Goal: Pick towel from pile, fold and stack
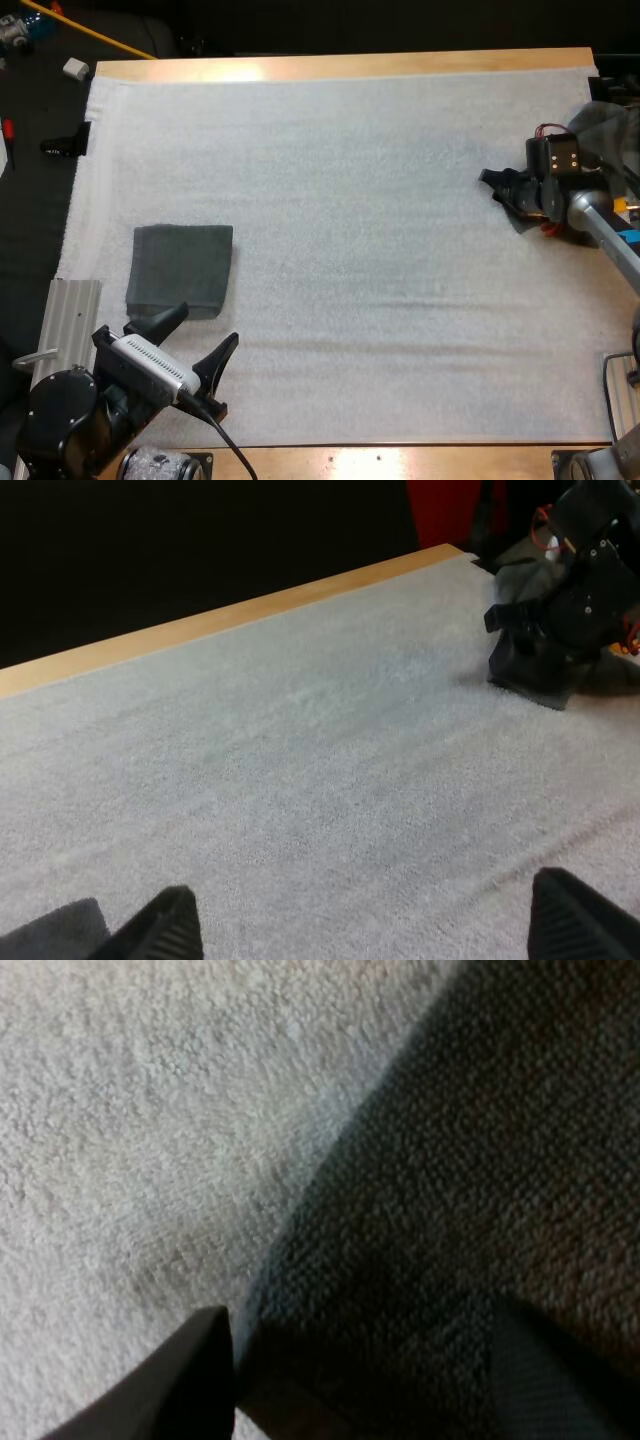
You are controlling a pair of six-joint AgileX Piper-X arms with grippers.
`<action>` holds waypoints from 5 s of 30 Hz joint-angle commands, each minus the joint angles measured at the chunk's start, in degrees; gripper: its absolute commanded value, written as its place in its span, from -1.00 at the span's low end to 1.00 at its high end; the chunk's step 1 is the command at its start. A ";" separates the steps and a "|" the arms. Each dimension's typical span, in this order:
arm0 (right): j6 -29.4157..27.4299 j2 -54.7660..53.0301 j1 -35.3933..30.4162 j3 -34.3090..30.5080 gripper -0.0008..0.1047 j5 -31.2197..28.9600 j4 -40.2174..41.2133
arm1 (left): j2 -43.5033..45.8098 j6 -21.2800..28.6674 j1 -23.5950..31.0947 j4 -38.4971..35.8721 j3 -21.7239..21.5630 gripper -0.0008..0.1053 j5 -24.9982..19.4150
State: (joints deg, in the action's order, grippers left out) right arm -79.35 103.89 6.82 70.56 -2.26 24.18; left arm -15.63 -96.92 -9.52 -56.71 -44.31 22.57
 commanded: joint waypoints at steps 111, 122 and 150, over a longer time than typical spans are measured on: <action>-6.56 -31.81 25.69 -0.68 0.21 -1.93 40.47 | -1.11 -0.27 -0.47 -3.17 -0.16 0.24 0.49; -5.71 -36.32 25.64 -4.88 0.15 -1.39 44.08 | -1.75 -0.55 -0.57 -7.60 0.67 0.24 3.22; 3.51 -32.60 21.40 -27.54 0.16 8.18 11.60 | -1.81 -0.60 -0.62 -15.25 2.25 0.24 3.78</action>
State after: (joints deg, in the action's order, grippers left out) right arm -75.81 72.15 27.50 43.30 5.85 36.21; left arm -17.19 -97.36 -9.95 -72.06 -41.99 26.04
